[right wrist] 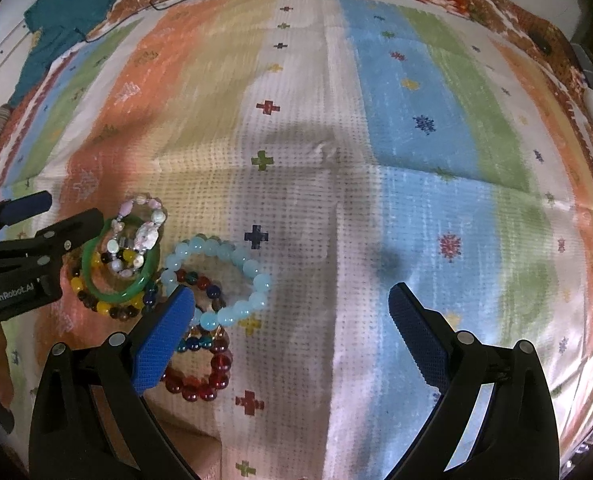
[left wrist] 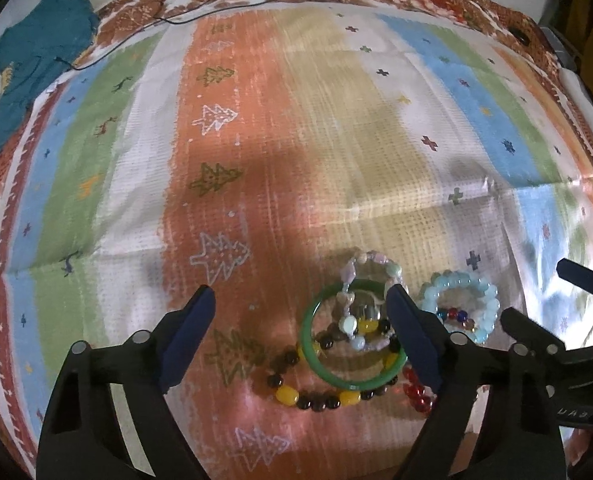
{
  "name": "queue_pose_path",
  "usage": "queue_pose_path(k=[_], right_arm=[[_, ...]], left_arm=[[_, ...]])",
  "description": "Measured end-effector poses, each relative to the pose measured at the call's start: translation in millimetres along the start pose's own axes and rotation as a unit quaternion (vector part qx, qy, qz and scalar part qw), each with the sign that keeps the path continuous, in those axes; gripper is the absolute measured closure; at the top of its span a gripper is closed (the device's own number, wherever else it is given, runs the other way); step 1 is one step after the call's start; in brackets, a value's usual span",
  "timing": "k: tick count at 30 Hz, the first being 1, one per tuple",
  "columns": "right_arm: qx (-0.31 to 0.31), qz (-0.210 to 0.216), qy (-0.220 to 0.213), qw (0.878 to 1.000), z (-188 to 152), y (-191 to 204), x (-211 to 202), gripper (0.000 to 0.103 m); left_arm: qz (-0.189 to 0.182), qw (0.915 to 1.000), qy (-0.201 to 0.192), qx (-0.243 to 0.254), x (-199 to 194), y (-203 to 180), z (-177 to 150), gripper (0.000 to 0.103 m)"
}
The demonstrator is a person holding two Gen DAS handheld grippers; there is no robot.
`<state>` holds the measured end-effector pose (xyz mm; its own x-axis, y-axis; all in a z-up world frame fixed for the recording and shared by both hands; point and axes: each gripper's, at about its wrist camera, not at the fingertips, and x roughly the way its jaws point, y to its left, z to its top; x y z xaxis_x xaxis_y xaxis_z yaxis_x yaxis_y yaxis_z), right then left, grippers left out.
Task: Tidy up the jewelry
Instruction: 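Grasp the white pearl bracelet with left tool while right tool grasps light-blue bracelet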
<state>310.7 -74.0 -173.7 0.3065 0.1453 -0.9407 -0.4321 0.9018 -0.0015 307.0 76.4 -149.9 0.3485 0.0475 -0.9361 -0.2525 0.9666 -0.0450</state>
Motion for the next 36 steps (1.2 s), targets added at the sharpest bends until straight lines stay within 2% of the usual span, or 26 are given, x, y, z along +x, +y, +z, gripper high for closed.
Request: queue_pose_path(k=[2, 6, 10, 13, 14, 15, 17, 19, 22, 23, 26, 30, 36], right_arm=[[-0.001, -0.001, 0.002, 1.0, 2.2, 0.3, 3.9, 0.005], [-0.001, 0.001, 0.011, 1.0, 6.9, 1.5, 11.6, 0.019], [-0.006, 0.0, 0.018, 1.0, 10.1, 4.6, 19.5, 0.02], [-0.012, 0.003, 0.025, 1.0, 11.4, 9.0, 24.9, 0.03], [-0.014, 0.005, 0.028, 0.999, 11.8, 11.1, 27.1, 0.036], [-0.017, 0.007, 0.031, 0.999, 12.5, 12.7, 29.0, 0.044], [-0.022, -0.003, 0.036, 0.999, 12.2, 16.0, 32.9, 0.054], [-0.026, -0.012, 0.032, 0.999, 11.3, 16.9, 34.1, 0.06], [-0.029, -0.005, 0.03, 0.999, 10.4, 17.6, 34.5, 0.079], [-0.032, -0.003, 0.03, 0.999, 9.4, 18.8, 34.4, 0.088], [-0.04, -0.005, 0.027, 0.999, 8.8, 20.9, 34.4, 0.091], [-0.039, 0.002, 0.018, 0.999, 6.7, 20.0, 28.0, 0.091], [-0.038, 0.021, -0.021, 0.999, 3.4, 15.6, -4.3, 0.091]], left_arm=[[-0.004, 1.0, 0.0, 0.003, 3.8, -3.1, 3.6, 0.021], [0.0, 0.9998, 0.005, 0.021, 15.3, -11.9, 10.0, 0.028], [0.007, 0.9993, 0.019, 0.031, 27.8, -16.1, 10.1, 0.034], [0.011, 0.9992, 0.024, 0.031, 34.7, -16.5, 9.2, 0.038], [0.009, 0.9992, 0.022, 0.032, 35.5, -17.4, 9.2, 0.039], [0.008, 0.9992, 0.02, 0.034, 35.6, -18.0, 9.6, 0.043], [0.003, 0.999, 0.02, 0.04, 35.4, -20.9, 11.0, 0.054], [0.003, 0.9991, 0.021, 0.037, 35.6, -20.3, 11.7, 0.079], [-0.006, 0.999, 0.029, 0.033, 39.2, -18.5, 10.8, 0.093], [-0.006, 0.999, 0.03, 0.033, 39.3, -18.0, 10.5, 0.093], [0.0, 0.999, 0.029, 0.034, 37.5, -18.2, 8.3, 0.093], [0.002, 0.9993, 0.018, 0.032, 23.5, -19.6, 7.5, 0.093], [0.0, 0.9994, -0.007, 0.034, -9.3, -21.7, 5.1, 0.093]])
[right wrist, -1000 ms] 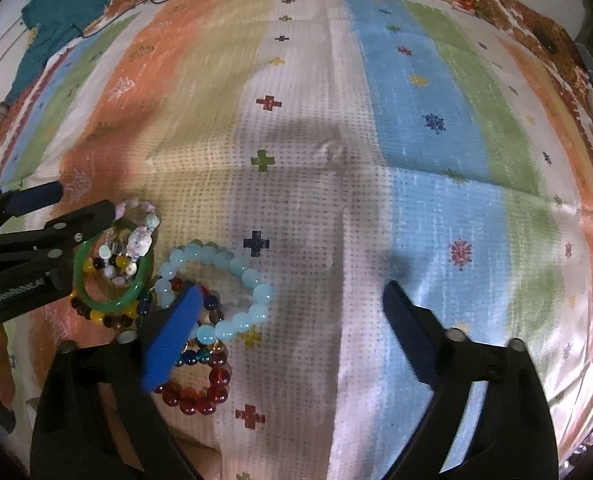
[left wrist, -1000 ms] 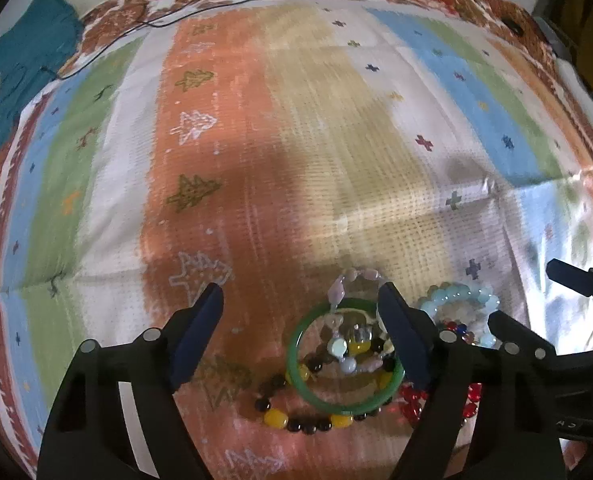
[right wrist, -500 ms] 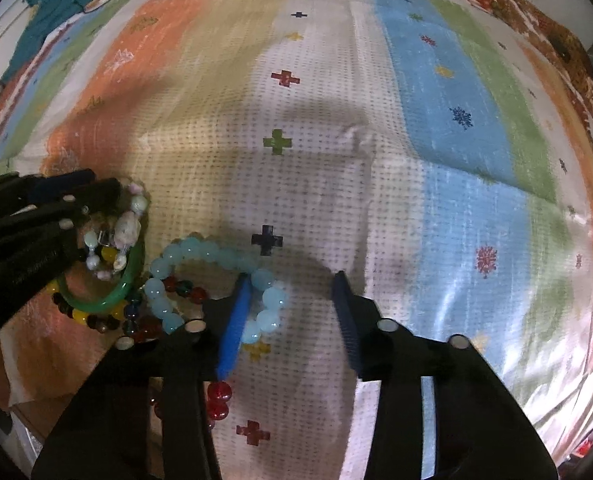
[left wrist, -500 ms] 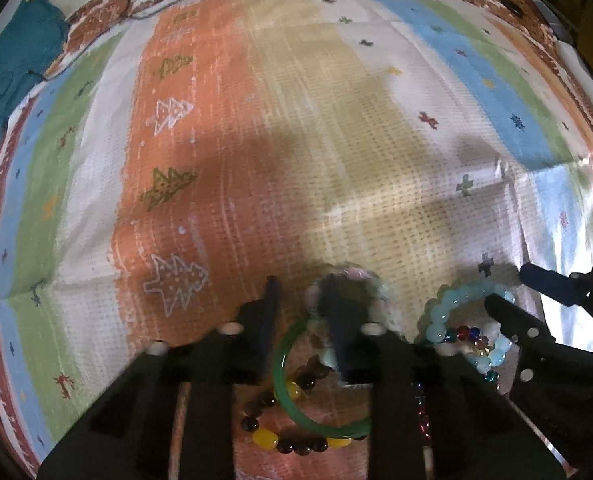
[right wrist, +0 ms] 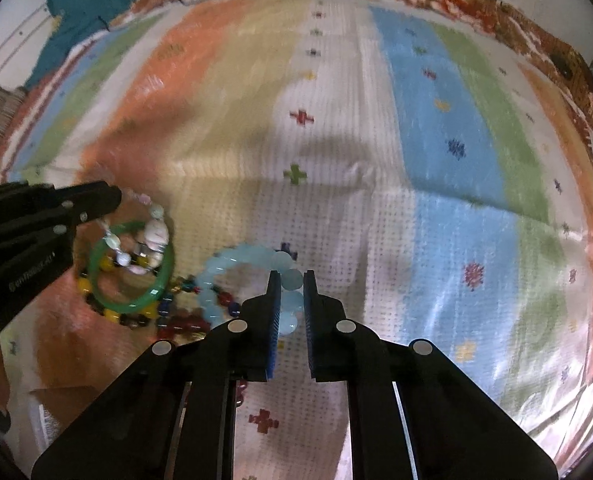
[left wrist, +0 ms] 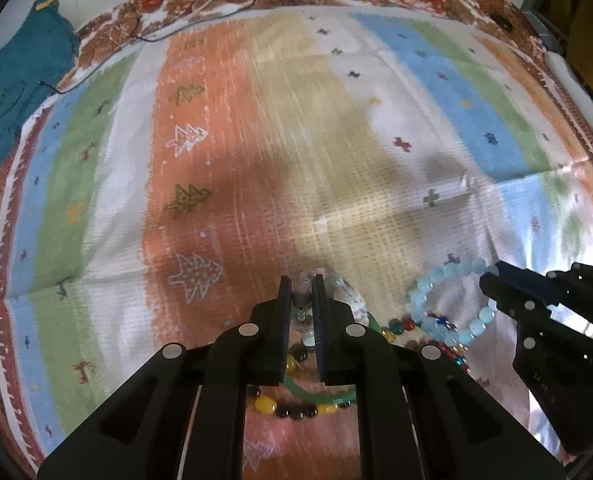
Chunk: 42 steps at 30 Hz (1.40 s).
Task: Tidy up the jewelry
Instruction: 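Grasp the white pearl bracelet with left tool while right tool grasps light-blue bracelet, then carry the white bracelet with left tool while right tool carries light-blue bracelet over tin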
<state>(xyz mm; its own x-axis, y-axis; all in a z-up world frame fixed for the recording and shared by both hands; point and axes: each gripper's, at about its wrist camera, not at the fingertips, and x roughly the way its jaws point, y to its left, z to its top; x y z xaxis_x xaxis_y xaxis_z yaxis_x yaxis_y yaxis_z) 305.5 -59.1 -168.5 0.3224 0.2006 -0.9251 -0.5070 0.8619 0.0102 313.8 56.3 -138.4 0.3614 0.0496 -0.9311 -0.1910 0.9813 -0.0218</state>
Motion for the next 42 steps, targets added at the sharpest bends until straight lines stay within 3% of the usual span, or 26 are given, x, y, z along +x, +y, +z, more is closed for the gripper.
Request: queue_pose_path(k=[7, 16, 25, 42], right_arm=[[0.0, 0.027, -0.037, 0.999, -8.8, 9.4, -29.4, 0.091], [-0.005, 0.04, -0.087, 0.995, -7.6, 14.1, -61.2, 0.091], [-0.032, 0.05, -0.156, 0.986, -18.6, 26.4, -96.9, 0.091], [-0.04, 0.061, -0.186, 0.98, -44.9, 37.7, -127.9, 0.091]], left_arm=[[0.002, 0.9997, -0.021, -0.01, -27.5, 6.7, -12.2, 0.093], [-0.025, 0.998, -0.055, -0.016, -71.3, -2.7, -21.1, 0.093], [-0.03, 0.9959, -0.083, -0.021, -102.3, -0.4, -37.5, 0.093], [-0.049, 0.9919, -0.117, -0.013, -152.0, -10.9, -71.8, 0.093]])
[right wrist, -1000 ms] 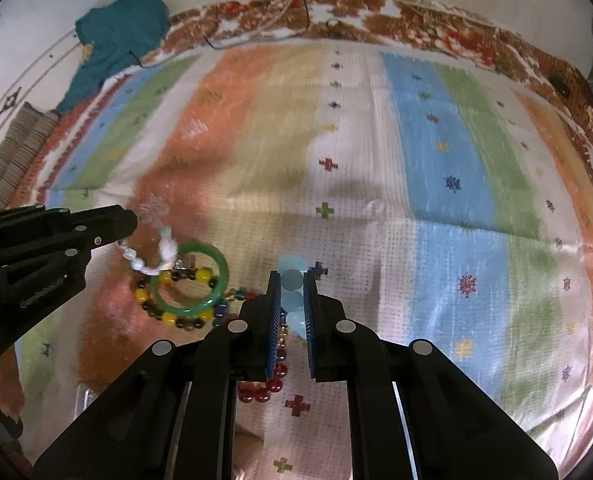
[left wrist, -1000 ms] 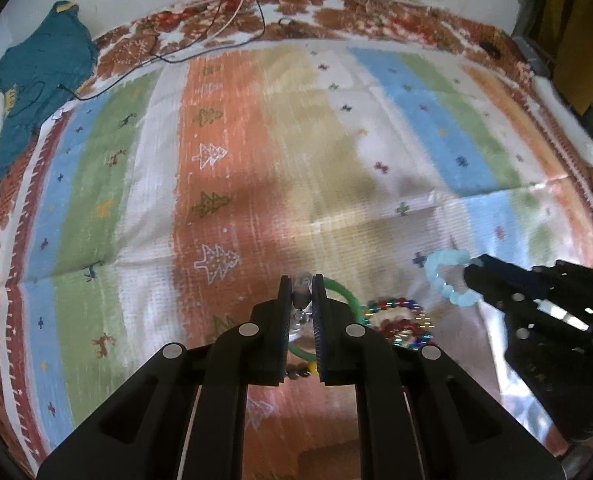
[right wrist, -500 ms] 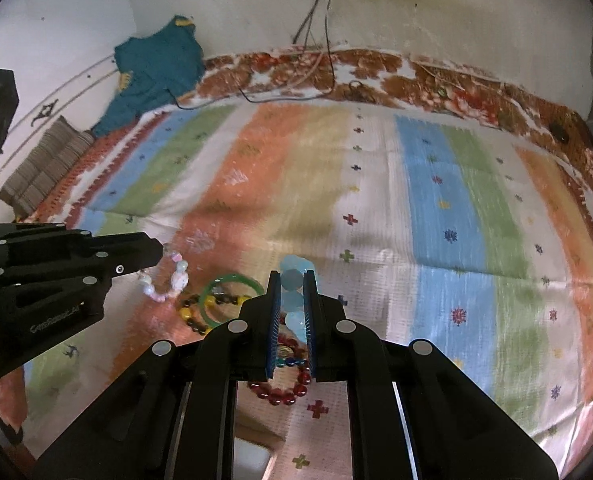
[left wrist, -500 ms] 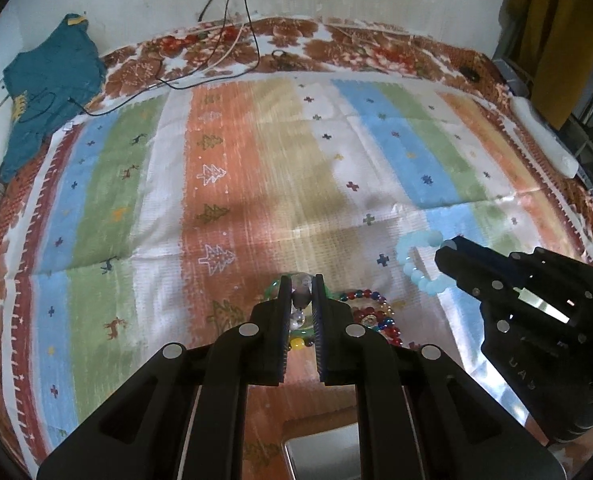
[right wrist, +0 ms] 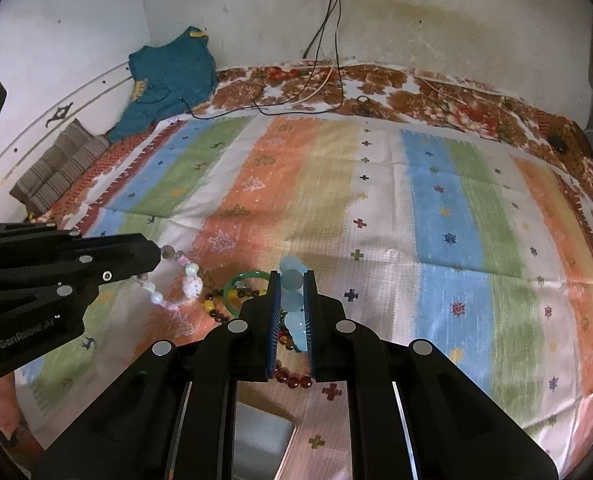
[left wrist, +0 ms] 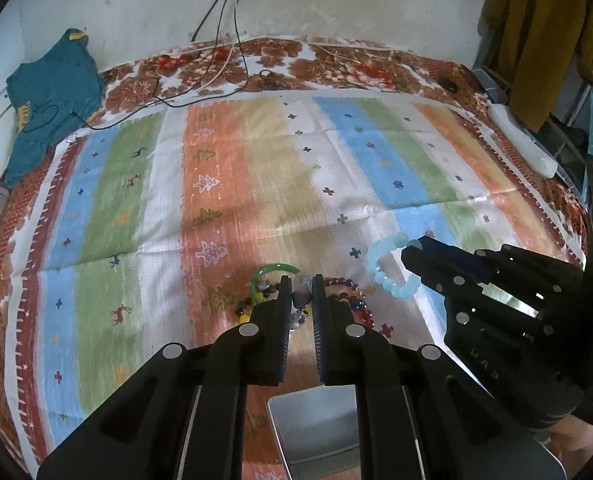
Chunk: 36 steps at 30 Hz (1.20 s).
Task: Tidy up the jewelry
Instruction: 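Carry the white bracelet with left tool while right tool carries light-blue bracelet over tin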
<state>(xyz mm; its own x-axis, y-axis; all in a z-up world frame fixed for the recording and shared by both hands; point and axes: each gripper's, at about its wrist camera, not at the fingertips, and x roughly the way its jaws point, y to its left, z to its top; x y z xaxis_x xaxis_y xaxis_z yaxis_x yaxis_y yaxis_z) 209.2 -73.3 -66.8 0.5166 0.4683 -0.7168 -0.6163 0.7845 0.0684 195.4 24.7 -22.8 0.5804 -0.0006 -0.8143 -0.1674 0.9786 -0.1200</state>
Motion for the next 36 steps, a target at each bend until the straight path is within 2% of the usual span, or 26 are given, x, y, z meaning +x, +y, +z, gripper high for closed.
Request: queue_pose_path(k=[14, 18, 36], right_arm=[[-0.019, -0.002, -0.021, 1.0, -19.3, 17.7, -35.0, 0.091], [-0.022, 0.006, -0.025, 0.999, -24.7, 24.5, -44.2, 0.091], [-0.028, 0.017, -0.025, 0.999, -50.2, 38.5, -66.9, 0.091]], left_arm=[[-0.018, 0.9997, -0.014, 0.002, -29.6, -7.1, -23.1, 0.093], [-0.036, 0.9992, -0.015, -0.006, -36.8, -5.1, -28.4, 0.093], [-0.031, 0.9991, -0.027, 0.0, -58.9, -6.0, -58.0, 0.093]])
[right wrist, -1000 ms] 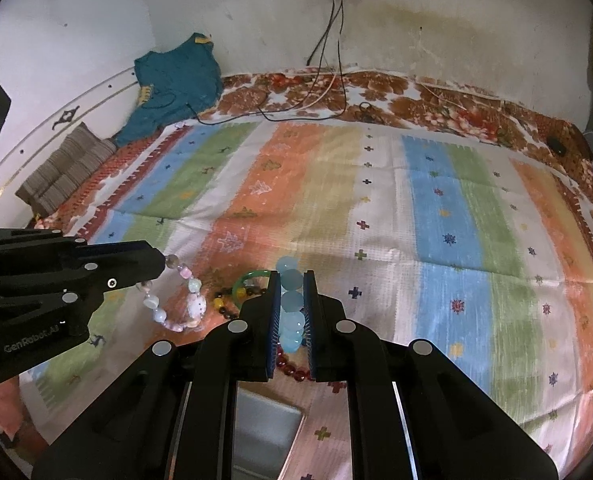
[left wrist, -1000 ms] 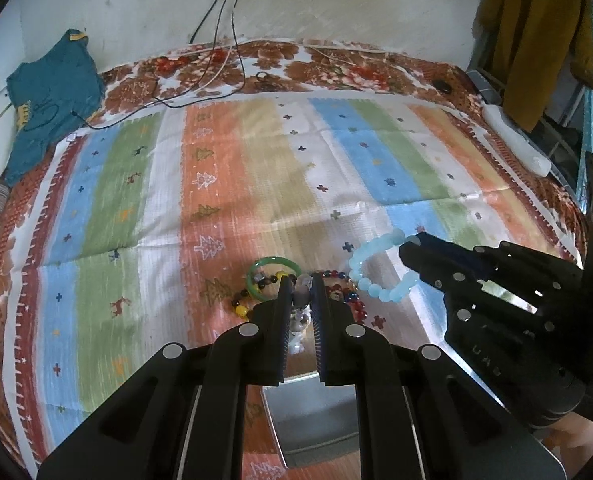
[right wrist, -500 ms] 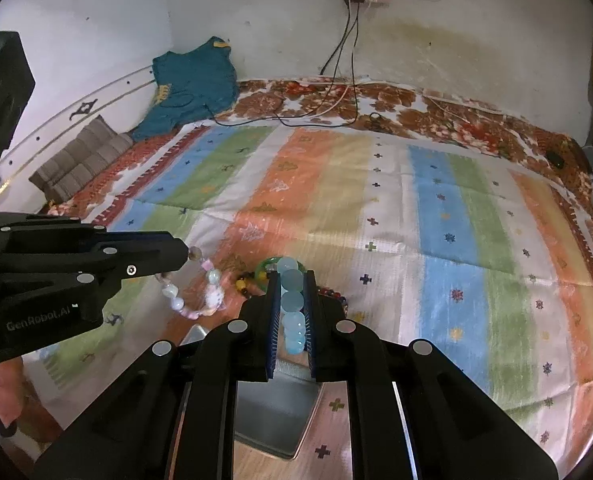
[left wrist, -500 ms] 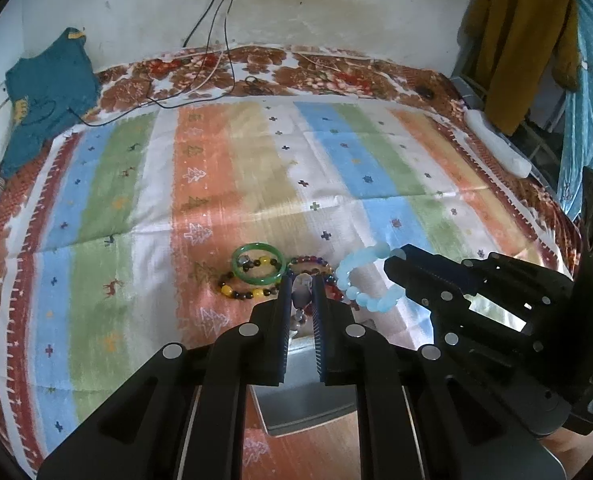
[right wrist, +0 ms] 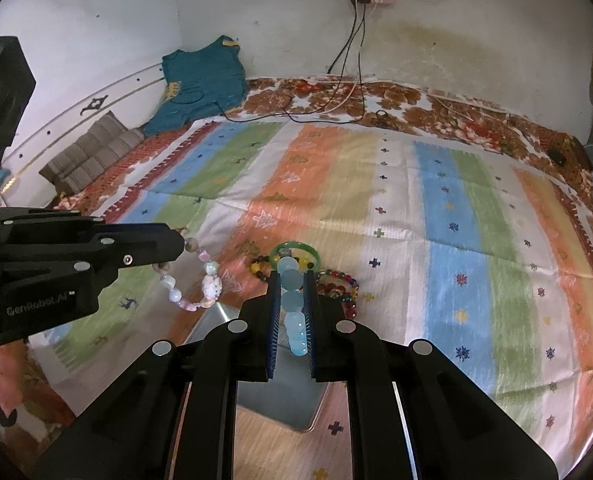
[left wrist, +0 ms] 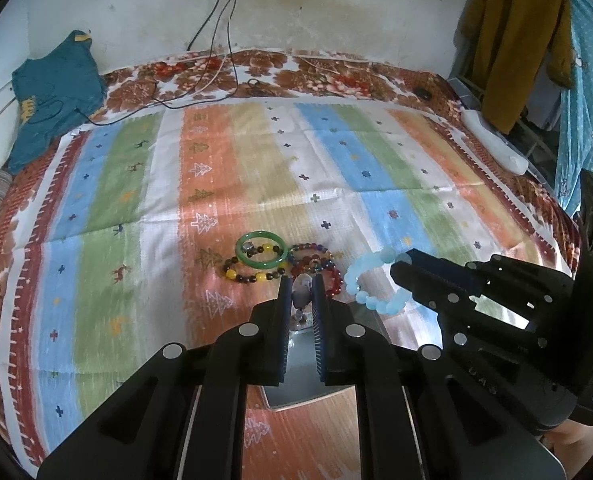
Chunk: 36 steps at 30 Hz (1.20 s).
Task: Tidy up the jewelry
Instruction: 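Carry the white bracelet with left tool while right tool carries light-blue bracelet over tin, then open left tool dropping white bracelet in tin while right tool releases light-blue bracelet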
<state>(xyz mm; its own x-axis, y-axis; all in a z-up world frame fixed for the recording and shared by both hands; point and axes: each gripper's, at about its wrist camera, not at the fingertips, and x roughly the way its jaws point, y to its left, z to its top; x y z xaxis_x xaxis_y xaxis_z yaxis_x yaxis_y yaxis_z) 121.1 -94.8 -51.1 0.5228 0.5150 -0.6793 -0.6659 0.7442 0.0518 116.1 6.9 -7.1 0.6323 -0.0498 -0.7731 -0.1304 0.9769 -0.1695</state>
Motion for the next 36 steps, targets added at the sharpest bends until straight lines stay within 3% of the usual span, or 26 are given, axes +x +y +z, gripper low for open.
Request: queue_pose_path(k=[13, 17, 23, 36], right_arm=[[0.008, 0.004, 0.011, 1.0, -11.3, 3.2, -6.3, 0.09], [0.028, -0.006, 0.031, 0.999, -13.0, -5.5, 0.8, 0.068], [0.047, -0.022, 0.046, 0.998, -14.3, -16.2, 8.4, 0.068], [0.076, -0.047, 0.085, 0.992, -10.8, -32.2, 33.0, 0.054]], left_arm=[[-0.004, 0.9999, 0.013, -0.008, -4.4, -0.4, -15.4, 0.093], [0.007, 0.9995, 0.016, -0.025, -3.0, 8.7, -15.3, 0.084], [0.022, 0.9986, 0.019, -0.045, 0.8, 23.0, -14.5, 0.081], [0.046, 0.9963, 0.045, -0.057, 24.7, 37.1, -9.3, 0.069]])
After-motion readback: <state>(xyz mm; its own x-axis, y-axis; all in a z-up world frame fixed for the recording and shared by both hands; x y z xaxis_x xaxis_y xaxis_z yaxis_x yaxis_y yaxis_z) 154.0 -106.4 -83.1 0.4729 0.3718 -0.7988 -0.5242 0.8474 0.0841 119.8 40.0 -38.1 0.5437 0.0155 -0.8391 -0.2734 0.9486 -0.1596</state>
